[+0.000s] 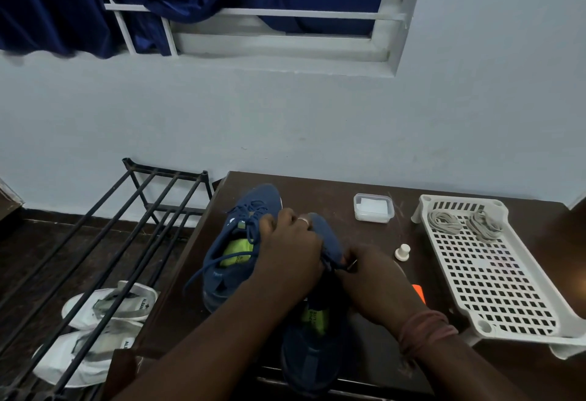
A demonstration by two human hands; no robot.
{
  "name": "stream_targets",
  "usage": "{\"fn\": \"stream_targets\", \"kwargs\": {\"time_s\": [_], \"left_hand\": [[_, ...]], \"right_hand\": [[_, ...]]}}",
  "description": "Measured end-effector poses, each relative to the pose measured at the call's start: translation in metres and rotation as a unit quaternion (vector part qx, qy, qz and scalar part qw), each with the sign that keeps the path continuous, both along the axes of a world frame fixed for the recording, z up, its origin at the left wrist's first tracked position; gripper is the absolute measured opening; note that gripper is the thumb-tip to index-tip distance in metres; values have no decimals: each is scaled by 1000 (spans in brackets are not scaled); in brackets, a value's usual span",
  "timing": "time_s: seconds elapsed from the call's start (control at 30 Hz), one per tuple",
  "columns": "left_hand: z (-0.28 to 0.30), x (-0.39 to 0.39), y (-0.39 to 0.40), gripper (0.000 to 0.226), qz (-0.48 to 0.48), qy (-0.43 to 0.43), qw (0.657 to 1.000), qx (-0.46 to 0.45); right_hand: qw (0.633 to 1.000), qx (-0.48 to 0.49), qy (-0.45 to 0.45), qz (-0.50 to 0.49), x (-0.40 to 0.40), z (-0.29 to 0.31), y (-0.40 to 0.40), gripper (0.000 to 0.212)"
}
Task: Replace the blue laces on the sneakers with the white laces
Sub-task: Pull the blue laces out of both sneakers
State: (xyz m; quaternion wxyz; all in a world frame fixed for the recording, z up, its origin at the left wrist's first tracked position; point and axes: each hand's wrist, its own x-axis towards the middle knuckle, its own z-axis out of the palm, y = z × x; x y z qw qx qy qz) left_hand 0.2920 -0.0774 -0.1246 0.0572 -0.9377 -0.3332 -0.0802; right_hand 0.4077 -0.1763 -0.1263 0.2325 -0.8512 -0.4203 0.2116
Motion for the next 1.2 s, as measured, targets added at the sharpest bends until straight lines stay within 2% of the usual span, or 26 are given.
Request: {"fn": "stream_targets", "kwargs": {"time_s": [0.27,0.33,0.4,0.47,0.53,0.6,0.63,0.67,0.7,0.73,0.77,0.8,0.87,0.93,0.97,1.0,1.07,1.13,1.2], "left_hand": [[-6,7,-10,26,51,-16,993,-107],[0,8,-9,23,75,-64,984,-148],[15,7,-4,16,98,-174,959,-198],[35,3,6,13,86,-303,905,-287],[49,-4,15,15,73,-407,798,-438],[53,-7,26,15,104,-443,689,-564],[53,-9,30,17,136,-440,657,-597],[50,-9,35,20,168,-421,663,-596],[47,-9,39,23,174,-374,729,-546],[42,-9,41,23,151,-314,812,-467],[38,-8,39,23,115,-263,874,-392],[34,-7,34,25,92,-232,900,-358],[31,-7,21,32,74,-151,930,-325],[24,-6,14,31,52,-10,981,-187],[20,-7,14,29,43,36,990,-131],[18,-9,15,28,36,63,991,-114],[17,-7,14,26,40,57,990,-125],[27,-3,13,22,42,-31,981,-185],[38,-2,13,25,59,-141,950,-271]], "right_hand": [[1000,0,-20,4,-5,4,-2,6],[1000,1,-15,4,-5,5,-3,4],[1000,-1,-18,3,-5,6,-4,3],[1000,-4,-19,4,-4,7,-4,6],[1000,-4,-17,5,-3,6,-3,11],[1000,-10,-21,8,-3,5,-2,13],[1000,-13,-26,7,-3,4,-2,13],[999,-12,-30,6,-3,4,-2,11],[999,-12,-30,6,-3,3,-2,7],[1000,-9,-27,8,-3,4,-1,4],[1000,-10,-21,12,-3,5,-1,3],[1000,-12,-20,16,-3,5,-2,3],[999,-16,-29,21,-3,5,-2,3],[999,-19,-38,20,-3,5,-2,3],[999,-19,-40,20,-3,5,-2,3],[999,-17,-39,20,-3,5,-2,4],[999,-10,-41,24,-3,5,-2,4],[999,-3,-45,28,-3,5,-2,4],[999,-3,-44,22,-4,4,-2,6]]}}
